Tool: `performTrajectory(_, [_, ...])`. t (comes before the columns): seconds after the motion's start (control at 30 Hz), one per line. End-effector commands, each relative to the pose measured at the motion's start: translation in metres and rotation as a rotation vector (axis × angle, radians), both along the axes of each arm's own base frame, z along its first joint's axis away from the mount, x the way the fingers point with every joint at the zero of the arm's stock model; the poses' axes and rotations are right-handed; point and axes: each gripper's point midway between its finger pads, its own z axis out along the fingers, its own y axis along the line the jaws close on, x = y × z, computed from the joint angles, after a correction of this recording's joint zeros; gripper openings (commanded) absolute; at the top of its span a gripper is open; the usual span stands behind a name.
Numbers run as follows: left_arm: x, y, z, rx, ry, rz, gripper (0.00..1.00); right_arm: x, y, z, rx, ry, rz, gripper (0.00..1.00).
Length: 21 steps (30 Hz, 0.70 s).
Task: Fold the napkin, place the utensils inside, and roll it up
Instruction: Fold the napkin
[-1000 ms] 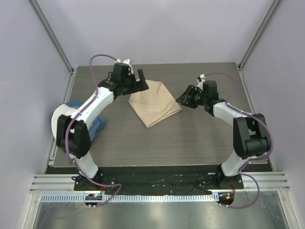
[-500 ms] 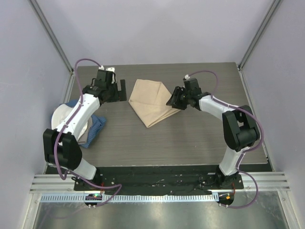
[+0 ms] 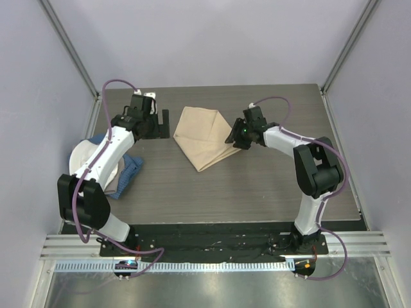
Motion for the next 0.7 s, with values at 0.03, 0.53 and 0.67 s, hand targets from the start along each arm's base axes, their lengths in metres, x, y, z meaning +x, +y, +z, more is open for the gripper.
performTrajectory(0.03, [-0.001,0.003,0.017,0.000,-0.046,0.004,1.00,0.018,0.005,0.014,0.001,-0.050,-0.020,0.50])
performTrajectory(0.53, [-0.001,0.005,0.020,0.002,-0.054,0.008,1.00,0.017,0.008,-0.006,-0.022,-0.008,0.016,0.37])
performTrajectory(0.67, [-0.001,0.006,0.020,0.006,-0.057,0.012,1.00,0.019,0.010,-0.002,-0.016,-0.016,0.024,0.24])
